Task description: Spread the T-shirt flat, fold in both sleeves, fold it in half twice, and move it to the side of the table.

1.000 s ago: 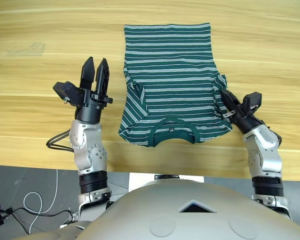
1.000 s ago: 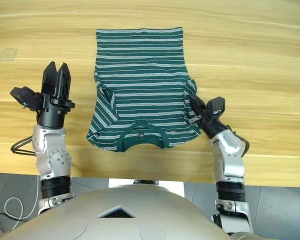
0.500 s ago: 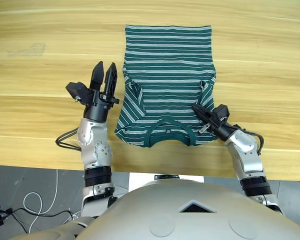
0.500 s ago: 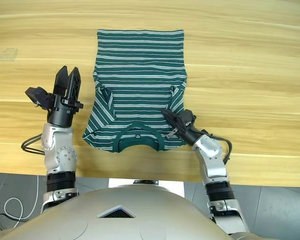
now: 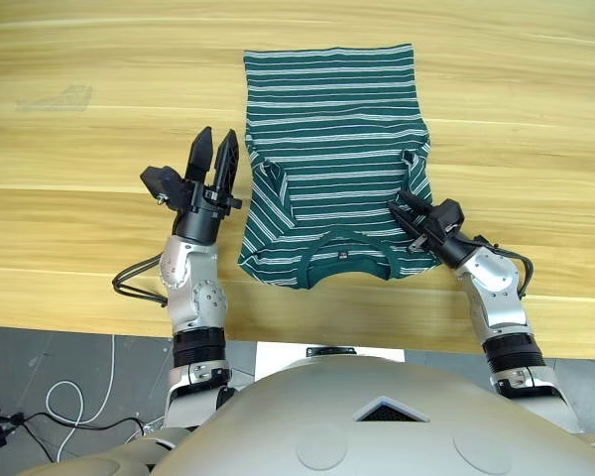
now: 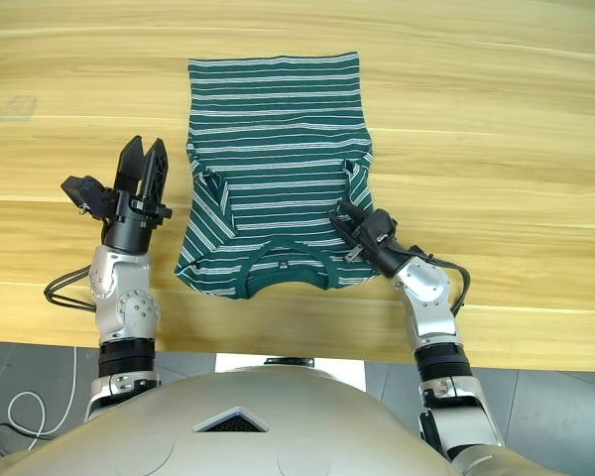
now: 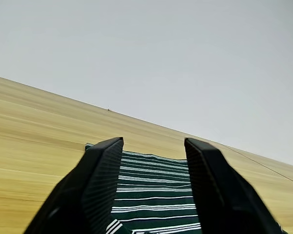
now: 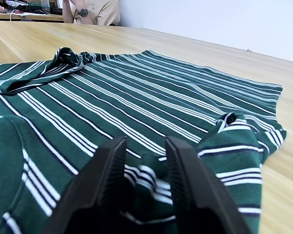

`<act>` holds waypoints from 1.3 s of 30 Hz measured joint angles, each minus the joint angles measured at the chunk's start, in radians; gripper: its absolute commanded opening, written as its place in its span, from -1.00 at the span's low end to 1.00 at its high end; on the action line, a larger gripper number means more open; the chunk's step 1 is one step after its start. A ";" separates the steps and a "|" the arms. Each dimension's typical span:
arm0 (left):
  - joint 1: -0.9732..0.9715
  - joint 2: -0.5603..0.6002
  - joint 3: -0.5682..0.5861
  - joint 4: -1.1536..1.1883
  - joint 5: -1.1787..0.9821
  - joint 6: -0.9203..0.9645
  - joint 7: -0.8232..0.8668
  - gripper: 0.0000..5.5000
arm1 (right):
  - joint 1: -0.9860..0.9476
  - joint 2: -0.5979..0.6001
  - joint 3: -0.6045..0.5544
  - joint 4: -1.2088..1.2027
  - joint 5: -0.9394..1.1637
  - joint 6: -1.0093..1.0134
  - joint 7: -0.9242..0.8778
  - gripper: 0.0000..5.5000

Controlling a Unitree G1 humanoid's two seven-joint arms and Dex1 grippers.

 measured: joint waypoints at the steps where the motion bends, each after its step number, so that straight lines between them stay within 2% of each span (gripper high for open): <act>1: 0.000 0.001 0.000 0.005 0.000 0.000 -0.002 -0.15 | -0.001 0.000 0.001 0.004 0.000 -0.006 0.000 -0.23; 4: -0.006 0.003 0.001 0.026 0.001 -0.001 -0.008 -0.15 | -0.003 -0.001 0.004 0.013 0.000 -0.020 0.007 -0.05; 11: -0.044 0.012 0.010 0.089 0.003 -0.020 -0.025 -0.15 | 0.086 -0.021 -0.002 -0.075 0.089 -0.089 0.119 -0.05; 18: -0.076 0.061 0.020 0.195 0.074 -0.090 -0.050 -0.15 | 0.094 -0.069 -0.185 -0.296 0.426 -0.024 0.205 -0.05; 24: -0.080 0.127 0.015 0.244 0.149 -0.144 -0.076 -0.15 | 0.059 -0.053 -0.194 -0.160 0.316 -0.022 0.158 -0.05; 29: -0.077 0.279 0.011 0.336 0.297 -0.224 -0.076 -0.15 | 0.027 -0.084 -0.246 0.039 0.156 -0.072 0.044 -0.05; 34: -0.035 0.456 0.007 0.464 0.354 -0.416 -0.200 -0.15 | 0.002 -0.086 -0.277 0.109 0.154 -0.110 0.040 -0.05; 37: -0.068 0.530 -0.009 0.542 0.494 -0.525 -0.129 -0.15 | -0.048 -0.089 -0.286 0.167 0.117 -0.129 0.014 -0.05; 39: -0.069 0.607 -0.018 0.552 0.588 -0.590 -0.077 -0.15 | -0.083 -0.148 -0.287 0.220 -0.006 -0.167 -0.060 -0.05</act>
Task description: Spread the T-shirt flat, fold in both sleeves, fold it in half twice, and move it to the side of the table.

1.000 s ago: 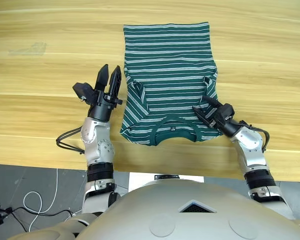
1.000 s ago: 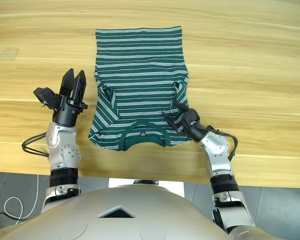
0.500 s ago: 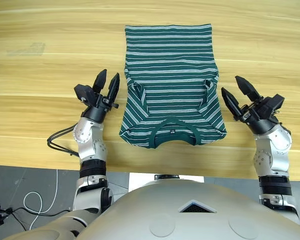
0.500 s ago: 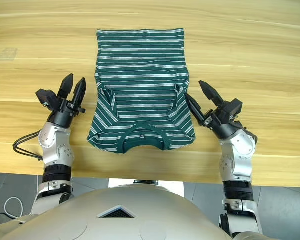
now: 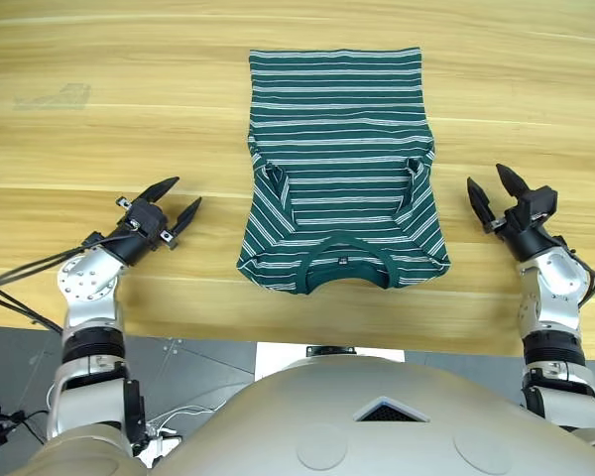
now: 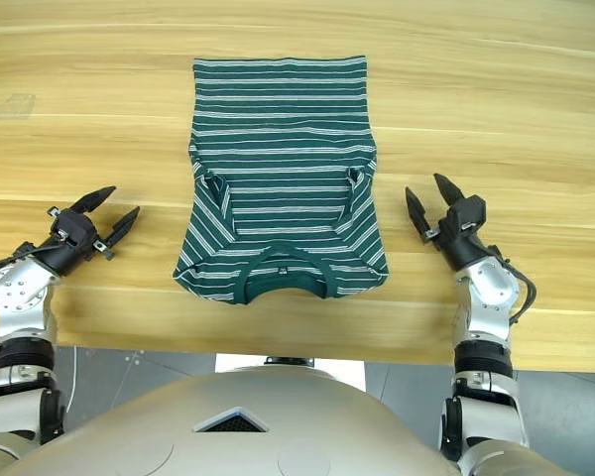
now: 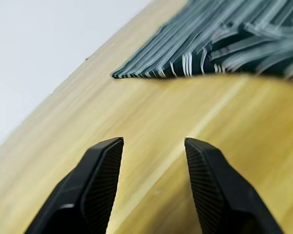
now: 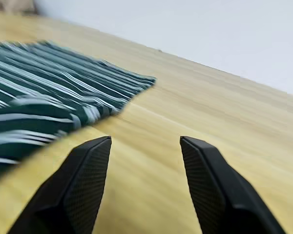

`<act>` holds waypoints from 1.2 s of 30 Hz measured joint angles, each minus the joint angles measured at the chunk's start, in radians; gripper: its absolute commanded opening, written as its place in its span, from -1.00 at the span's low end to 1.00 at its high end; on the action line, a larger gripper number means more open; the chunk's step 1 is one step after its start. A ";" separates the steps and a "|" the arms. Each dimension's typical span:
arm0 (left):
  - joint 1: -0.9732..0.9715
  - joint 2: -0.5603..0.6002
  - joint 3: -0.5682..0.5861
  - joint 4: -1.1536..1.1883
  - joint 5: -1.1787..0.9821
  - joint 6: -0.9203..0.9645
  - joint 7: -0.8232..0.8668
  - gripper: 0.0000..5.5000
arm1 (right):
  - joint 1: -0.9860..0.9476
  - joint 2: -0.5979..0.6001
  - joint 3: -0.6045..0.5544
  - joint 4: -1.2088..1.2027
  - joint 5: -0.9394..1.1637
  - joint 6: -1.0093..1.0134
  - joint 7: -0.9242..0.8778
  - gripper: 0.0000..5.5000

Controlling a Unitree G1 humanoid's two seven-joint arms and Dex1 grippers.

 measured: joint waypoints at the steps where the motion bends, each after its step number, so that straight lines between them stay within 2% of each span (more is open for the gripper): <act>1: 0.004 0.025 0.000 -0.004 0.009 -0.016 0.006 -0.15 | -0.001 -0.047 0.012 0.013 -0.088 -0.033 -0.041 -0.05; 6: 0.079 0.085 -0.029 -0.159 0.031 -0.073 0.004 -0.15 | 0.061 -0.284 0.103 -0.034 -0.575 -0.203 -0.261 -0.05; 9: 0.149 0.100 -0.072 -0.283 0.178 -0.118 0.044 -0.15 | 0.074 -0.401 0.169 -0.139 -0.832 -0.253 -0.387 -0.05; 16: 0.138 0.084 -0.134 -0.337 0.673 -0.336 0.409 -0.15 | 0.032 -0.393 0.343 -0.180 -1.026 -0.408 -0.653 -0.05; 19: 0.120 0.092 -0.160 -0.315 0.762 -0.362 0.531 -0.15 | 0.018 -0.405 0.377 -0.145 -1.045 -0.427 -0.724 -0.05; 23: 0.125 0.152 -0.179 -0.300 0.800 -0.361 0.622 -0.15 | 0.067 -0.457 0.382 -0.157 -0.974 -0.473 -0.711 -0.05; 31: 0.161 0.222 -0.231 -0.334 0.767 -0.341 0.655 -0.15 | 0.106 -0.577 0.364 -0.140 -0.848 -0.488 -0.600 -0.05; 36: 0.121 0.226 -0.308 -0.344 0.747 -0.335 0.645 -0.15 | 0.108 -0.557 0.388 -0.196 -0.777 -0.491 -0.516 -0.05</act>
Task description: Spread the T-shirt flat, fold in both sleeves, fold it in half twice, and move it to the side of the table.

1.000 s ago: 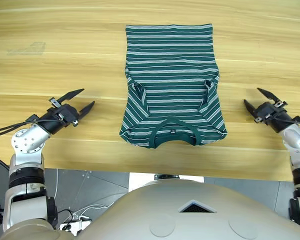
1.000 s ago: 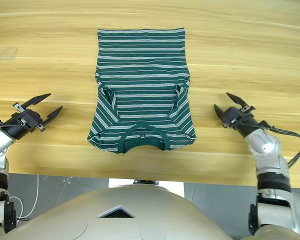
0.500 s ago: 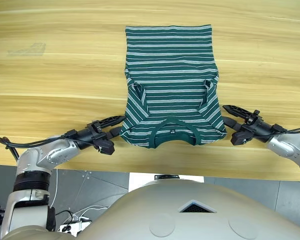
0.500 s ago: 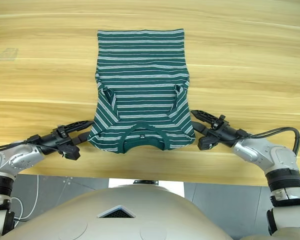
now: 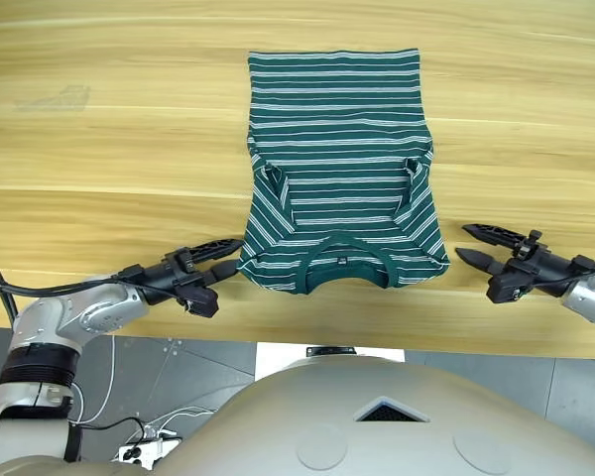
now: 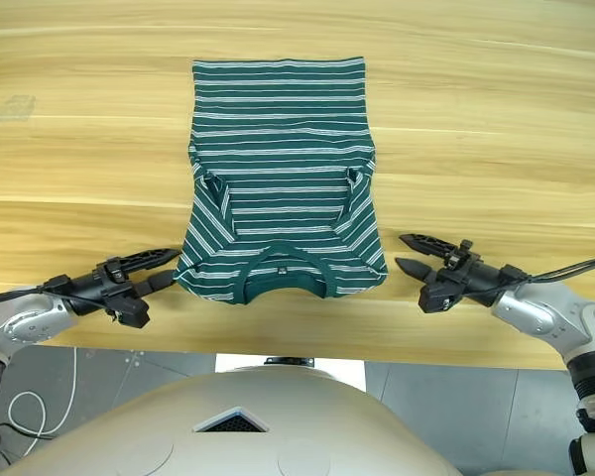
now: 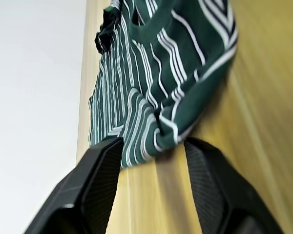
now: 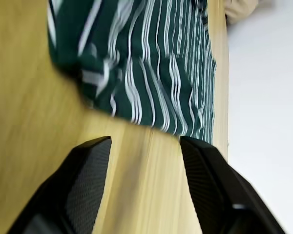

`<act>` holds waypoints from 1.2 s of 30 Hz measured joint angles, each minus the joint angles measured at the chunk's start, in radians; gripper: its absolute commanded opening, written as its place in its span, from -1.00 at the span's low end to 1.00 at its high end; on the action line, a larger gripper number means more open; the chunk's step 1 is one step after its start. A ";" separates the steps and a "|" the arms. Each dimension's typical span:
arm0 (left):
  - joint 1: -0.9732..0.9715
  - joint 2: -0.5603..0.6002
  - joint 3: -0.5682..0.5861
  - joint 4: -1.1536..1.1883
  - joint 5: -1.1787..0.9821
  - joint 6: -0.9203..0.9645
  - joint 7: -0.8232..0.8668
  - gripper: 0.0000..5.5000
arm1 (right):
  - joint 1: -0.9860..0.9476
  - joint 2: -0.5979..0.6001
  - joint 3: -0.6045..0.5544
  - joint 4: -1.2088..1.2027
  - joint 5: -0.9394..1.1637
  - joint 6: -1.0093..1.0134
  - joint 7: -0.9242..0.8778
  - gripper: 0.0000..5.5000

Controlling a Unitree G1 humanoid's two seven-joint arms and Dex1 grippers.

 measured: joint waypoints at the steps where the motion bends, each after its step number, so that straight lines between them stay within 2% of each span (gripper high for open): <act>1: -0.010 -0.001 -0.012 0.001 -0.001 0.000 -0.002 -0.15 | 0.000 0.001 0.007 -0.006 0.004 0.000 0.011 -0.05; 11: -0.096 -0.007 -0.110 0.054 -0.019 -0.012 0.011 -0.15 | 0.012 0.090 0.051 -0.042 0.055 -0.010 0.065 -0.05; 14: -0.112 -0.007 -0.133 0.063 -0.020 -0.011 0.012 -0.35 | -0.004 0.112 0.061 -0.030 0.056 -0.012 0.067 -0.04; 17: -0.126 -0.004 -0.145 0.075 -0.024 -0.014 0.013 -0.55 | -0.013 0.131 0.065 -0.016 0.056 -0.010 0.067 -0.29; 18: -0.130 -0.004 -0.147 0.078 -0.031 -0.015 0.013 -0.56 | -0.013 0.133 0.065 -0.011 0.056 -0.008 0.067 -0.30; 28: -0.158 0.004 -0.154 0.086 -0.041 -0.036 0.030 -1.00 | 0.005 0.138 0.048 0.008 0.081 0.003 0.068 -0.98; 36: -0.160 0.004 -0.157 0.099 -0.040 -0.037 0.053 -1.00 | 0.000 0.138 0.036 0.014 0.093 0.005 0.085 -1.00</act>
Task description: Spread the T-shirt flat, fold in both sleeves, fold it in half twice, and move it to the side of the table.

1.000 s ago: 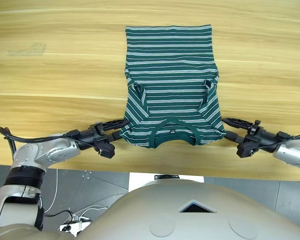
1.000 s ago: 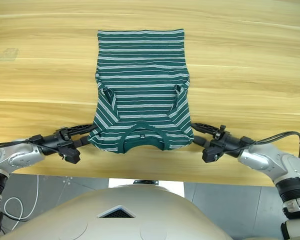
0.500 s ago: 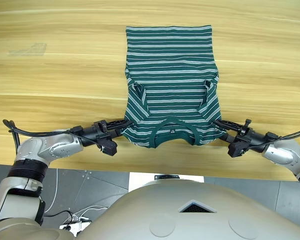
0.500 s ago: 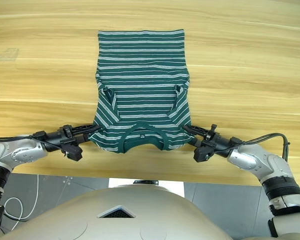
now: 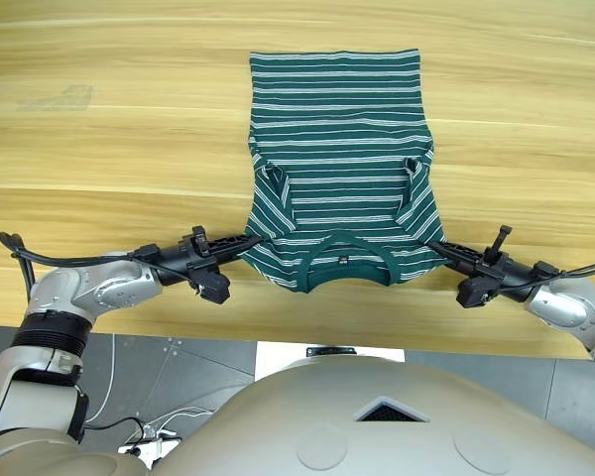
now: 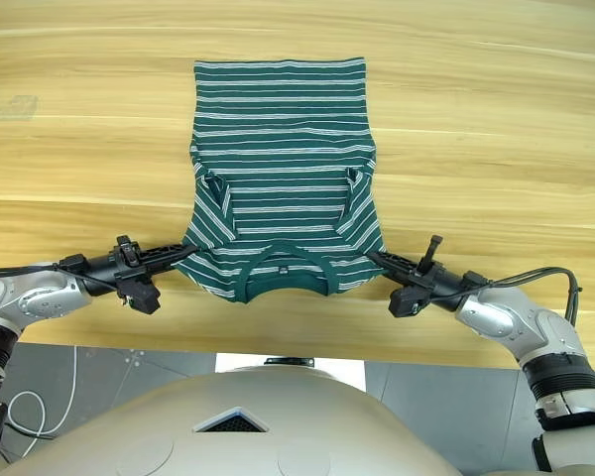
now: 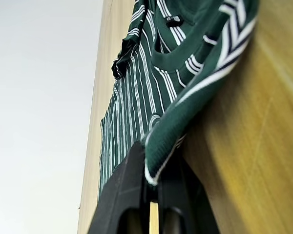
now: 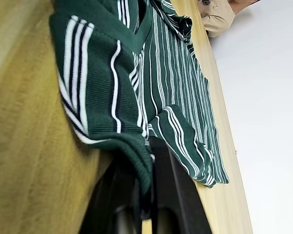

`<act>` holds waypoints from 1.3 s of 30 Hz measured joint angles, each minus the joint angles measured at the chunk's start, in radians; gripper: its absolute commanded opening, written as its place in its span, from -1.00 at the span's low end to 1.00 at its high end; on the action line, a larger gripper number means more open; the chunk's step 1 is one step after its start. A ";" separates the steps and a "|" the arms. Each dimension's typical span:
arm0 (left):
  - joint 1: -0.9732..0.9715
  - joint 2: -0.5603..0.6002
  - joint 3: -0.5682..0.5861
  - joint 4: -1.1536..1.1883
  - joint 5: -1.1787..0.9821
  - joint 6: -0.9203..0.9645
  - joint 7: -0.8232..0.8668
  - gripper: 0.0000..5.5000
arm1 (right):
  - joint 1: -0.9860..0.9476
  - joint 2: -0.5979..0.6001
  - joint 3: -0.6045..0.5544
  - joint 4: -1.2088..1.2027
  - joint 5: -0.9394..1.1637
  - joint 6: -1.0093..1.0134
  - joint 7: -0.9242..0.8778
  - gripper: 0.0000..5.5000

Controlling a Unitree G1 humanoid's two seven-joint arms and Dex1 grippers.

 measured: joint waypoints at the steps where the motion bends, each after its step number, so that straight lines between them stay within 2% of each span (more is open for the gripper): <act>1: 0.000 0.000 0.000 0.001 0.000 0.000 0.001 -1.00 | -0.004 0.000 0.000 0.002 0.002 0.000 0.006 -1.00; 8: 0.000 0.000 -0.011 0.006 -0.062 -0.002 -0.023 -1.00 | -0.016 0.000 -0.011 -0.005 0.030 0.005 0.043 -1.00; 13: 0.089 0.002 -0.045 -0.092 -0.300 0.052 -0.128 -1.00 | 0.022 -0.008 -0.017 -0.136 0.183 0.049 0.130 -1.00; 16: 0.156 0.034 -0.054 -0.182 -0.466 0.100 -0.198 -1.00 | 0.097 -0.052 -0.026 -0.217 0.287 0.085 0.190 -1.00; 23: 0.321 0.092 0.003 -0.324 -0.710 0.162 -0.285 -1.00 | 0.245 -0.119 -0.091 -0.351 0.439 0.126 0.281 -1.00; 33: 0.472 0.095 0.073 -0.406 -0.856 0.183 -0.385 -1.00 | 0.331 -0.129 -0.175 -0.451 0.623 0.154 0.371 -1.00; 36: 0.469 0.075 0.079 -0.407 -0.865 0.192 -0.412 -1.00 | 0.319 -0.126 -0.178 -0.464 0.644 0.163 0.404 -1.00; 39: 0.312 -0.025 0.080 -0.366 -0.930 0.294 -0.437 -1.00 | 0.129 -0.020 -0.165 -0.424 0.671 0.251 0.405 -1.00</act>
